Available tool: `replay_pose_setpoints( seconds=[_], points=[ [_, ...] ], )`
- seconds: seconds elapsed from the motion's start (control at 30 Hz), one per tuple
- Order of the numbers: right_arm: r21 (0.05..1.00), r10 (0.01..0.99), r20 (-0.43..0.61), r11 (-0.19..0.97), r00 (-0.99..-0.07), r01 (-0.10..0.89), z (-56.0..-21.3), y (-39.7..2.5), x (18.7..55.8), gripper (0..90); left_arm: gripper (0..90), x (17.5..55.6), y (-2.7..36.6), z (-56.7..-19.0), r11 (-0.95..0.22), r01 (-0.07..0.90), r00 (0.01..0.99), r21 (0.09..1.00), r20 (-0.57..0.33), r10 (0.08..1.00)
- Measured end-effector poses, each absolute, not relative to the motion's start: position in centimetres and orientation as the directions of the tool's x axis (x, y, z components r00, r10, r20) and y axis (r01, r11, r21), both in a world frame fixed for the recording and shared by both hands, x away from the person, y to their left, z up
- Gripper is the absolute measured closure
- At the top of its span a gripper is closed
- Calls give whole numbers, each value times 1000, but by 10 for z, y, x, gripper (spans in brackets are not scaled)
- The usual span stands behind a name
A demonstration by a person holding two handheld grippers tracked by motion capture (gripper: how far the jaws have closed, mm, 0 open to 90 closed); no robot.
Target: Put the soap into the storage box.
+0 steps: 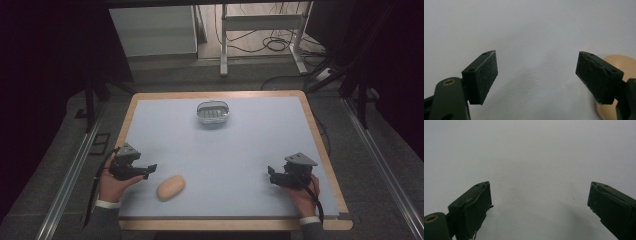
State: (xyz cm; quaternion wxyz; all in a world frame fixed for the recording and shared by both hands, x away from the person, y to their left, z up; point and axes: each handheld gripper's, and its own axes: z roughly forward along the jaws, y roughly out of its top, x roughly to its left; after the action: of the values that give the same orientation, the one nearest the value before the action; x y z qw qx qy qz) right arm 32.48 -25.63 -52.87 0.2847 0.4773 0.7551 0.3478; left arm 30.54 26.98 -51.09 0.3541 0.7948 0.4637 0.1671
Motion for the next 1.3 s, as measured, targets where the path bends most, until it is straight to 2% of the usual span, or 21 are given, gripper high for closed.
replay_pose_setpoints(
  seconds=[0.2, 0.77, 1.3],
  points=[
    [800, 918, -59, 278, -392, 532, -529, -261, 326, 62, 185, 303, 271, -513, -325, 630, 508, 706, -58, 859],
    [813, 926, -45, 252, -375, 525, -528, -267, 325, 66, 189, 305, 274, -507, -322, 640, 517, 698, -80, 853],
    [816, 928, -39, 243, -370, 525, -528, -268, 325, 73, 180, 313, 253, -468, -457, 604, 625, 653, -32, 780]
  ],
)
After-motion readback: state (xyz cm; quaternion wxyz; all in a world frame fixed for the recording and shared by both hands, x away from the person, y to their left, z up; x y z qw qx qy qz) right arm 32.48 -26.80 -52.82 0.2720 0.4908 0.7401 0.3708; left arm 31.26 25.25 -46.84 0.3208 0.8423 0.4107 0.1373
